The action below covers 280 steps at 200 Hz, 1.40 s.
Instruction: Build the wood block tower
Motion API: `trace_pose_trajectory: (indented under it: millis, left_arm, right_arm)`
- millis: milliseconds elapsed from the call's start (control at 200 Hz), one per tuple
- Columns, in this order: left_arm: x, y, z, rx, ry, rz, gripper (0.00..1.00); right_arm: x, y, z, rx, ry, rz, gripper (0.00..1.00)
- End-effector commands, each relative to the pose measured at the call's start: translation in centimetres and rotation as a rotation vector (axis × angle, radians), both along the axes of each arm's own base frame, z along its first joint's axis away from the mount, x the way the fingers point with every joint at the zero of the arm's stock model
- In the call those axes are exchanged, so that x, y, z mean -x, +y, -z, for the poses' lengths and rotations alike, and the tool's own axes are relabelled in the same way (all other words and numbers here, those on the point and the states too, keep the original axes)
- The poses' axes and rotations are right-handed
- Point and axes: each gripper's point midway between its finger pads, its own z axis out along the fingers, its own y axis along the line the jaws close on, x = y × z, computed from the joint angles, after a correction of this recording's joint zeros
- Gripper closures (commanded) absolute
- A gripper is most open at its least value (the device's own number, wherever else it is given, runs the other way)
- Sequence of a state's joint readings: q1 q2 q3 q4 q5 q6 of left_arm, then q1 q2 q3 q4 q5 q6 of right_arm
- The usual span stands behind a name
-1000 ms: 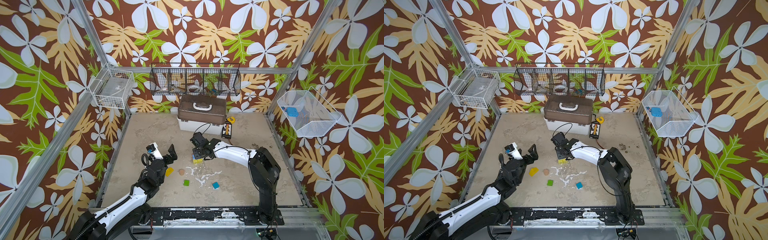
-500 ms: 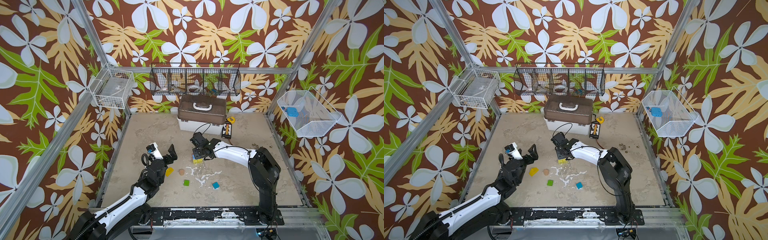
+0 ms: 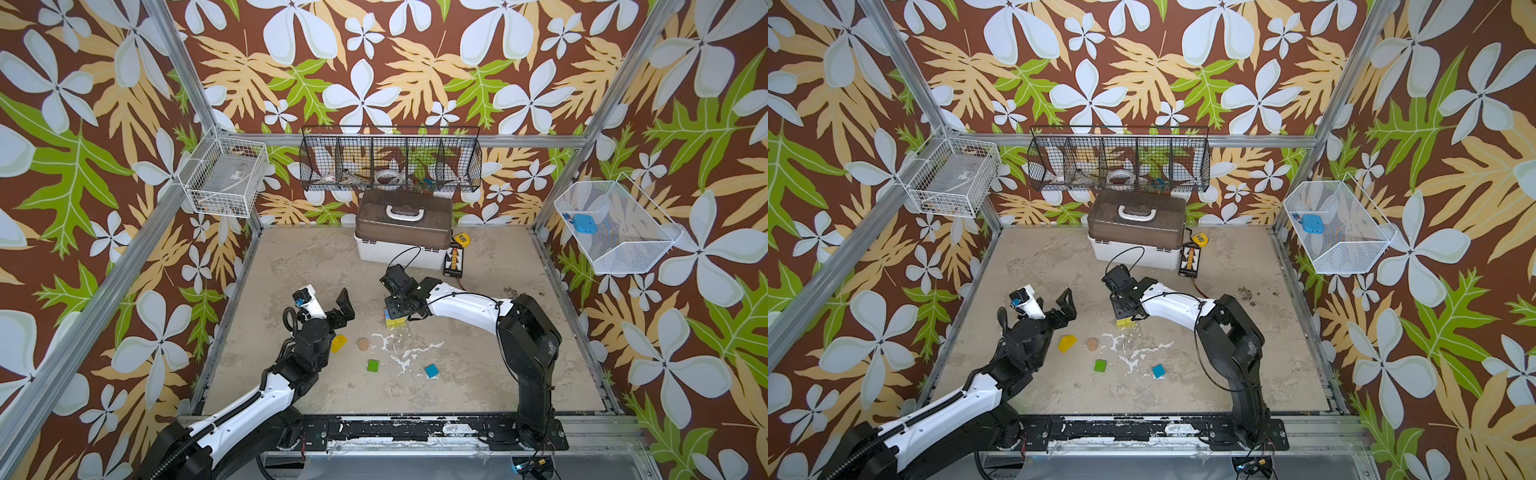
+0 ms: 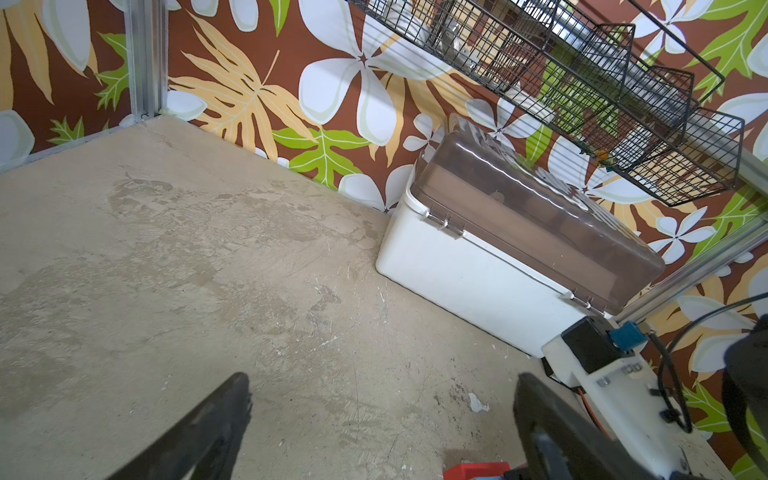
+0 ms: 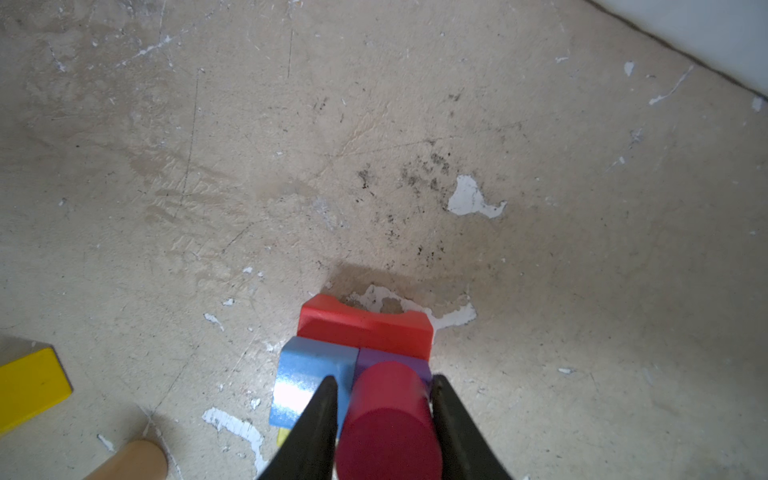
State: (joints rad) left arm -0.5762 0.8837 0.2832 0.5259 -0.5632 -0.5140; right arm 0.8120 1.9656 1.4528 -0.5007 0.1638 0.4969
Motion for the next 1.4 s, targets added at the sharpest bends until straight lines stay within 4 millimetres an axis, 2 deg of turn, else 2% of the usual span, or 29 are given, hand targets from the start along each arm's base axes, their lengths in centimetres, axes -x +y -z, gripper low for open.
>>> trace_pose_trajectory:
  millis: [0,360,1396]
  left_arm:
    - [-0.12,-0.02,-0.36,-0.002,-0.006,0.000,0.00]
    - [-0.12,-0.03,-0.40,-0.001,-0.007,0.001,0.00]
    - [-0.13,-0.02,-0.38,-0.002,-0.006,0.000,0.00]
  right_arm:
    - [0.01,-0.04,-0.14,-0.004,0.000,0.007,0.62]
    - [-0.28,-0.64,-0.35,-0.005,-0.006,0.028,0.62]
    - [-0.03,0.01,-0.28,-0.037,0.007,0.010,0.62]
